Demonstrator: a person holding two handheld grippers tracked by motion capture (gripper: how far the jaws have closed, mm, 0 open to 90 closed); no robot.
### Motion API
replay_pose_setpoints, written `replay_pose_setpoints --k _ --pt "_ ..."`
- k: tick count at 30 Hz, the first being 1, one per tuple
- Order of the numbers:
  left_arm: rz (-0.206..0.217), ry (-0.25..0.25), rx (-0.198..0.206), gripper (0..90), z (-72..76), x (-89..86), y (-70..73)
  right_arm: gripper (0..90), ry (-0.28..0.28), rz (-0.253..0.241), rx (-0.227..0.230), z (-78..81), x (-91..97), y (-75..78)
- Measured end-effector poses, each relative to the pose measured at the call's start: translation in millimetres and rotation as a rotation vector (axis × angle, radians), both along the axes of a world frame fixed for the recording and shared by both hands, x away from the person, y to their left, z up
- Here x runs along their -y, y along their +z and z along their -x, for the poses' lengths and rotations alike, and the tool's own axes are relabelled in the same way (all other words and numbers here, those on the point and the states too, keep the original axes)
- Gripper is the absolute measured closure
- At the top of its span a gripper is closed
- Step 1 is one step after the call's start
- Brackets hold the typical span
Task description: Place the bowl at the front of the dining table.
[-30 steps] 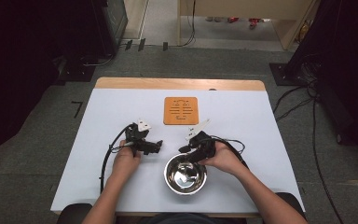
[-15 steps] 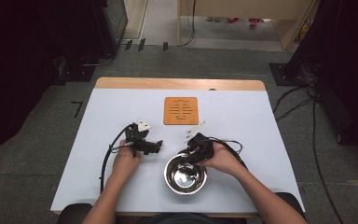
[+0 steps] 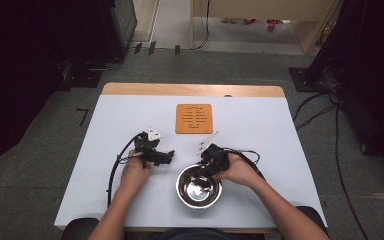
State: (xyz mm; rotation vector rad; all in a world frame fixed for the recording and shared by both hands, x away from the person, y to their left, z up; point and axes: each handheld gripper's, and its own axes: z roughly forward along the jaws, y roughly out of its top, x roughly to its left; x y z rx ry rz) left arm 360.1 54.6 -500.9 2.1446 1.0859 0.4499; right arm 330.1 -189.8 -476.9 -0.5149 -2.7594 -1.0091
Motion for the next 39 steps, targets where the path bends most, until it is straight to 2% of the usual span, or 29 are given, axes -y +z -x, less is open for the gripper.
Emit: replay_pose_setpoints --k 8,10,11,16,22,27,28,33,39 --pt "0.0 0.0 0.0 0.4 0.0 0.0 0.0 68.7 0.0 0.007 -0.021 -1.5 0.4 -1.2" --pt "-0.001 -0.001 0.0 0.4 0.0 0.0 0.0 70.3 -0.001 0.011 -0.034 -2.0 0.2 -1.4" --pt "0.0 0.0 0.0 0.4 0.0 0.0 0.0 73.4 -0.005 0.023 -0.062 -1.8 -0.8 -1.5" --pt "0.002 0.001 0.001 0.4 0.0 0.1 -0.1 74.7 0.0 0.028 -0.059 -2.2 -1.1 -0.3" --pt "0.0 0.0 0.0 0.4 0.0 0.0 0.0 83.1 -0.004 0.005 -0.12 -4.3 3.7 6.7" --pt "-0.002 -0.002 0.0 0.4 -0.1 -0.2 0.1 87.2 -0.003 0.013 -0.111 -3.5 4.4 7.7" --pt "-0.003 -0.002 0.0 0.4 -0.1 -0.2 0.1 87.4 -0.017 0.014 -0.115 -3.5 3.8 7.7" --pt "-0.003 -0.002 0.0 0.4 -0.1 -0.2 0.1 87.5 -0.014 0.01 -0.114 -3.2 2.2 7.6" --pt "-0.003 -0.002 0.0 0.4 -0.1 -0.2 0.1 87.4 -0.025 0.006 -0.133 -4.4 3.1 7.2"
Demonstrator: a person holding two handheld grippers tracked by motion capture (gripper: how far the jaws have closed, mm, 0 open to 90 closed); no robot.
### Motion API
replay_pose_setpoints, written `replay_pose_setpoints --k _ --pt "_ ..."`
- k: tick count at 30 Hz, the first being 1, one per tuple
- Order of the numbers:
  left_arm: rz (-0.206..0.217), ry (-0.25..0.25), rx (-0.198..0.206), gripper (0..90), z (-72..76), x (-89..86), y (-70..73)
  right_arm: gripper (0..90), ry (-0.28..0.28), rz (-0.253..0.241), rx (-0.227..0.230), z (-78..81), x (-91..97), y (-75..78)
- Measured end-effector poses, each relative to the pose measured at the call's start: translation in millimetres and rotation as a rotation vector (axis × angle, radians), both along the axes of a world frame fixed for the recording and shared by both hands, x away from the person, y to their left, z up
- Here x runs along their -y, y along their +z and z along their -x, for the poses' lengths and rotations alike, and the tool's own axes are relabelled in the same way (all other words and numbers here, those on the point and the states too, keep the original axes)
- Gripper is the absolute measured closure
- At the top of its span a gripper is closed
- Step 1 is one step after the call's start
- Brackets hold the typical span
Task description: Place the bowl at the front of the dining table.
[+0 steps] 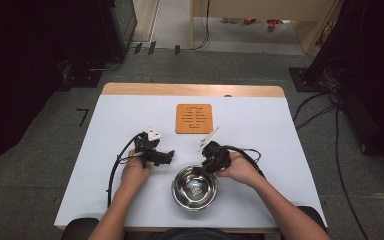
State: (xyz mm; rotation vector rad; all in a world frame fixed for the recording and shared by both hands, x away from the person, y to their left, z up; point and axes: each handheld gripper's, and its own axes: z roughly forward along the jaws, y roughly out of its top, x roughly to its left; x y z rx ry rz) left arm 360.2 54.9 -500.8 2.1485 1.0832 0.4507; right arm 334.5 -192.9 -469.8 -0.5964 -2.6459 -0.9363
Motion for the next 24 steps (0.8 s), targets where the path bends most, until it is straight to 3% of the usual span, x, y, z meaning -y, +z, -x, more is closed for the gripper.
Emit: replay_pose_setpoints --k 6,12,15,24 --pt "0.003 0.002 0.0 0.4 0.1 0.2 -0.1 87.3 -0.023 -0.026 -0.025 -2.5 3.0 2.7" --pt "0.003 0.001 0.001 0.4 0.0 0.2 -0.1 87.1 -0.049 -0.027 -0.017 -4.6 5.5 2.7" --pt "0.003 0.001 0.001 0.4 0.0 0.2 -0.1 87.2 -0.089 -0.027 -0.045 -6.2 5.9 3.1" --pt "0.005 0.004 0.001 0.4 0.1 0.4 -0.2 87.1 -0.123 -0.033 -0.017 -8.9 8.9 5.2"
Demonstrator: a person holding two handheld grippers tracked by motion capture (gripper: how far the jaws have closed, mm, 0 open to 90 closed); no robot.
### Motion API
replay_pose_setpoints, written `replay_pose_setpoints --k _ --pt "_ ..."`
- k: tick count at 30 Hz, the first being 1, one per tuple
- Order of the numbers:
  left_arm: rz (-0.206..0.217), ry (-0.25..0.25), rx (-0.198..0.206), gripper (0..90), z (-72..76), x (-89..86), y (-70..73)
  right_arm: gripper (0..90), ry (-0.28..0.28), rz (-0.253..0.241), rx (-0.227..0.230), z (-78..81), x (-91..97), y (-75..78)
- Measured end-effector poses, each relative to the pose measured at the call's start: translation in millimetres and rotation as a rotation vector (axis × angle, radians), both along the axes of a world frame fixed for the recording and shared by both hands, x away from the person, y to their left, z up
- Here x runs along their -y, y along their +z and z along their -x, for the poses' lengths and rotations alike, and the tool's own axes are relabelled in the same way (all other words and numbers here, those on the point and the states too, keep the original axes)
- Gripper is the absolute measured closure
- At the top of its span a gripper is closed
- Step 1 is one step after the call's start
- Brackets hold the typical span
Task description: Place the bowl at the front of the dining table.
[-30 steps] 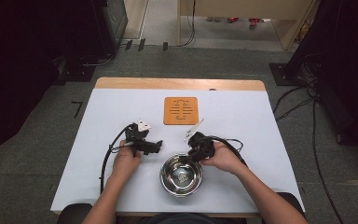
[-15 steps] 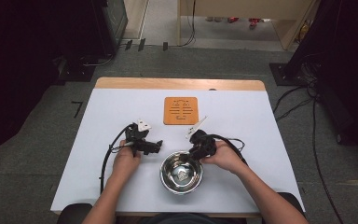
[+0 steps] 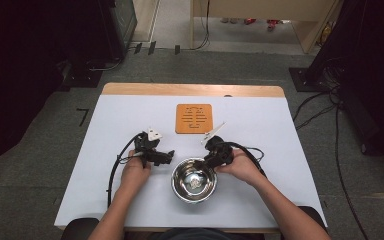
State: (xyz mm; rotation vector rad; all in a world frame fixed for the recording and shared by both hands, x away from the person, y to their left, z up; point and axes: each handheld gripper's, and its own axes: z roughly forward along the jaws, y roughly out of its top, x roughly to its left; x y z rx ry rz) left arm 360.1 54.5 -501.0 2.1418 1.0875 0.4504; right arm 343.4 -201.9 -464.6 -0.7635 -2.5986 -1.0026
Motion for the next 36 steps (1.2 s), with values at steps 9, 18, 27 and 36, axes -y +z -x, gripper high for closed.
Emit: replay_pose_setpoints --k 9,18,27,36 --pt "0.002 0.0 0.0 0.4 0.0 0.1 0.0 87.1 -0.058 -0.01 0.0 -4.1 3.7 0.4" --pt "0.002 0.001 0.001 0.4 0.0 0.2 -0.1 87.1 -0.09 -0.014 0.008 -6.7 6.1 1.6" --pt "-0.005 -0.004 0.0 0.4 -0.1 -0.3 0.2 87.0 -0.131 -0.011 -0.003 -10.9 9.6 1.0" --pt "-0.004 -0.003 -0.001 0.4 0.0 -0.3 0.2 87.0 -0.161 -0.019 -0.009 -13.0 12.4 2.8"
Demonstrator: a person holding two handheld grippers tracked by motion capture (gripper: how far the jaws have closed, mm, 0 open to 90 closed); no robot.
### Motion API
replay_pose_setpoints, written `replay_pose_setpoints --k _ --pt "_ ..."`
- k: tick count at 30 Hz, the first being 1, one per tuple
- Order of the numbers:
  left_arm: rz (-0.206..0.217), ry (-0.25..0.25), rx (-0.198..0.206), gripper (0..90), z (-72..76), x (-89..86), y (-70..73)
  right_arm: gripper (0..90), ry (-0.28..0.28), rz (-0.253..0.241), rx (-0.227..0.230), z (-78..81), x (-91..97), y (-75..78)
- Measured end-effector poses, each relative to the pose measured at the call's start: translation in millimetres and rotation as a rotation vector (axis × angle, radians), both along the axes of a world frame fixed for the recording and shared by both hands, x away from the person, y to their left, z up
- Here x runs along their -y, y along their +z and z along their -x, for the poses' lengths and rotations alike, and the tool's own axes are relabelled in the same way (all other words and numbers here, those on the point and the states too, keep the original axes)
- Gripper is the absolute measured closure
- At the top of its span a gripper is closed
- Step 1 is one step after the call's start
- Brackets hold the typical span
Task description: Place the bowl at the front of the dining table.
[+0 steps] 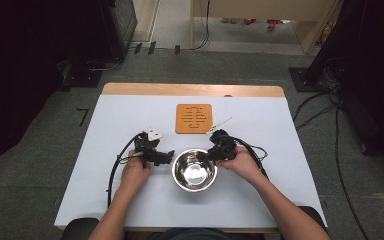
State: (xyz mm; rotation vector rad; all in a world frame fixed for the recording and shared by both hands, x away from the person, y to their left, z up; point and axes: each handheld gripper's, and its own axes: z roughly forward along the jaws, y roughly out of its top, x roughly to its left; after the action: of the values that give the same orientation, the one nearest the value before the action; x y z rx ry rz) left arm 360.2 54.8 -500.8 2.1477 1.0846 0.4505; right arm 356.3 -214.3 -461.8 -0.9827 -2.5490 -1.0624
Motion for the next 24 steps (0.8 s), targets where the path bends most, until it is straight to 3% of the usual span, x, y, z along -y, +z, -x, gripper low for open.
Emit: replay_pose_setpoints --k 13,17,24 --pt "0.001 0.0 0.0 0.4 0.0 0.0 0.0 86.2 -0.045 -0.007 0.032 -2.7 4.3 2.4" --pt "0.001 0.001 0.001 0.4 0.0 0.1 -0.1 85.6 -0.059 0.01 0.066 -2.7 4.4 2.7" --pt "-0.001 -0.001 0.0 0.4 0.0 -0.1 0.0 85.8 -0.088 -0.013 0.055 -5.9 7.8 2.8"
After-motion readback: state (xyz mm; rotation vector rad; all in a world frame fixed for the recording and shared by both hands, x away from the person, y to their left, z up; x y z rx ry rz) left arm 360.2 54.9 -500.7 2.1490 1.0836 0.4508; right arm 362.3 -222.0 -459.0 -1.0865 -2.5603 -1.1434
